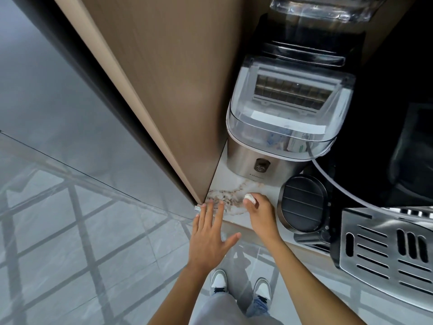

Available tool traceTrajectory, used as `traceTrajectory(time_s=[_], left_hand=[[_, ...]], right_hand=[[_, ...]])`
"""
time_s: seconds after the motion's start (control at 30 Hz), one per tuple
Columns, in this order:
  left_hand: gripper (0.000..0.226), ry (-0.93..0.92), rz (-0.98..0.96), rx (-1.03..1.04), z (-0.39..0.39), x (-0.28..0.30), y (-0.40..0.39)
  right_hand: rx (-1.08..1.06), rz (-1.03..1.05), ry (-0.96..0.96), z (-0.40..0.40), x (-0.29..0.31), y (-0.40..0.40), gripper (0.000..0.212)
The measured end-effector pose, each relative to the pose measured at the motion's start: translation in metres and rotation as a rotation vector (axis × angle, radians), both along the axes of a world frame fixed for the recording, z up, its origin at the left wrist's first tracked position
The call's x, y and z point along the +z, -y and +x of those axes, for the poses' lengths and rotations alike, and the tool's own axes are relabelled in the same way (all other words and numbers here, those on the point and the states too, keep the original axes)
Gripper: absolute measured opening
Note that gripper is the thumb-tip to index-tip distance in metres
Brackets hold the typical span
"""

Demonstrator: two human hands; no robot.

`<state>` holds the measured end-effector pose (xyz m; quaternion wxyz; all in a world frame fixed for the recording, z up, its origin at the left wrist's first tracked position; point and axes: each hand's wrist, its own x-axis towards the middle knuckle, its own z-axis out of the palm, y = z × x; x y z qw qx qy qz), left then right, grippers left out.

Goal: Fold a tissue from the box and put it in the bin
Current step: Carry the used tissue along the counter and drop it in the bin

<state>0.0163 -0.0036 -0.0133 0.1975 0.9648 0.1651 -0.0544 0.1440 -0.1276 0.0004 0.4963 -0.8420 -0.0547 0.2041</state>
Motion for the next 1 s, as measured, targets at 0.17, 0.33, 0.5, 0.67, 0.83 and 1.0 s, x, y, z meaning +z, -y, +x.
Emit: traceTrajectory(time_s=[0.17,0.33,0.5,0.67,0.83,1.0], left_hand=[[0.091,-0.040,0.077,-0.103,-0.004,-0.005,0.010],[0.092,-0.089,0.125,-0.201,-0.006,-0.012,0.012],[0.091,-0.152,0.130,-0.298,-0.005,-0.015,0.015],[0.090,-0.153,0.173,-0.403,-0.004,-0.016,0.024],[0.092,-0.143,0.193,-0.503,-0.004,-0.019,0.045],[0.092,-0.137,0.200,-0.571,-0.007,-0.020,0.062]], right_hand=[[-0.170,0.123,-0.177,-0.024,0.023,0.028,0.012],[-0.364,0.322,-0.099,-0.049,0.039,0.052,0.012],[-0.375,0.280,-0.108,-0.078,0.051,0.079,0.017],[-0.513,0.314,-0.122,-0.112,0.064,0.108,0.021],[-0.646,0.317,-0.094,-0.140,0.077,0.140,0.020],[-0.773,0.329,-0.081,-0.155,0.086,0.165,0.023]])
